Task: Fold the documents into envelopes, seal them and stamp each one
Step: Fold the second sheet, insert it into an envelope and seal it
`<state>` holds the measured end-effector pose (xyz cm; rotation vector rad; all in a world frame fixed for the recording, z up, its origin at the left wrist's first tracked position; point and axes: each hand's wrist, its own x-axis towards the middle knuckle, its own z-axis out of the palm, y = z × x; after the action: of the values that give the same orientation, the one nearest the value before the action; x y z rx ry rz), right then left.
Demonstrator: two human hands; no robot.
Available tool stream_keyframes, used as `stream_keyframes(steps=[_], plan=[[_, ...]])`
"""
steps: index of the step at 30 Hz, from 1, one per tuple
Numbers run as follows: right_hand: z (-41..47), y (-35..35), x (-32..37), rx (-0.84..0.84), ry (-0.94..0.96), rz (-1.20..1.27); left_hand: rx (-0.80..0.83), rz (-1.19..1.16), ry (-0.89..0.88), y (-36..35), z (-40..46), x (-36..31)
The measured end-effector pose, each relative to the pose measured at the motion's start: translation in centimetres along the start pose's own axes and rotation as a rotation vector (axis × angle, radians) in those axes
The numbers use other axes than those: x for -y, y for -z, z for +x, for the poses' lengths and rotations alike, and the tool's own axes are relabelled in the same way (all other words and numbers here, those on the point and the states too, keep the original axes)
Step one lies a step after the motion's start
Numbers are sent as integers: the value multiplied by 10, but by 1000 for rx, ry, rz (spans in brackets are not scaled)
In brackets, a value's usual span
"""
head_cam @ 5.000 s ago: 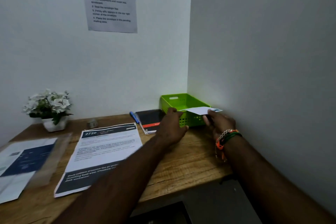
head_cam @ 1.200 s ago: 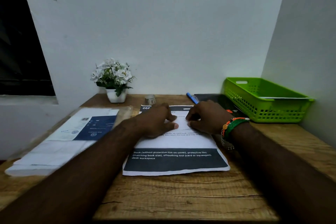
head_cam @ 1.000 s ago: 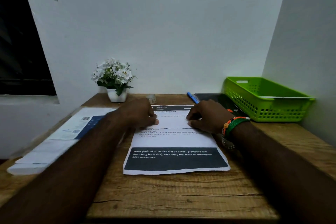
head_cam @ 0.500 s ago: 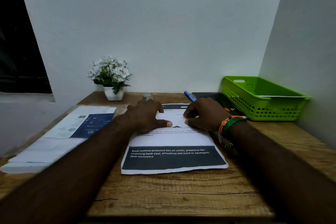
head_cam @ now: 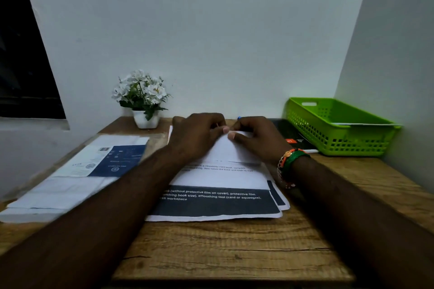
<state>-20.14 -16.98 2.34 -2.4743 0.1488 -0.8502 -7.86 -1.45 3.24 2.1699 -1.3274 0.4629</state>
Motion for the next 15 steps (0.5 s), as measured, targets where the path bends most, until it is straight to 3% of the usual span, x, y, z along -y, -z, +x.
stream_keyframes(steps=[8,15], plan=[[-2,19,-11,-52,-43,28,101,-36,128,24,1,45],[1,24,-26,-50,-126,73,49,-186,152,35,2,64]])
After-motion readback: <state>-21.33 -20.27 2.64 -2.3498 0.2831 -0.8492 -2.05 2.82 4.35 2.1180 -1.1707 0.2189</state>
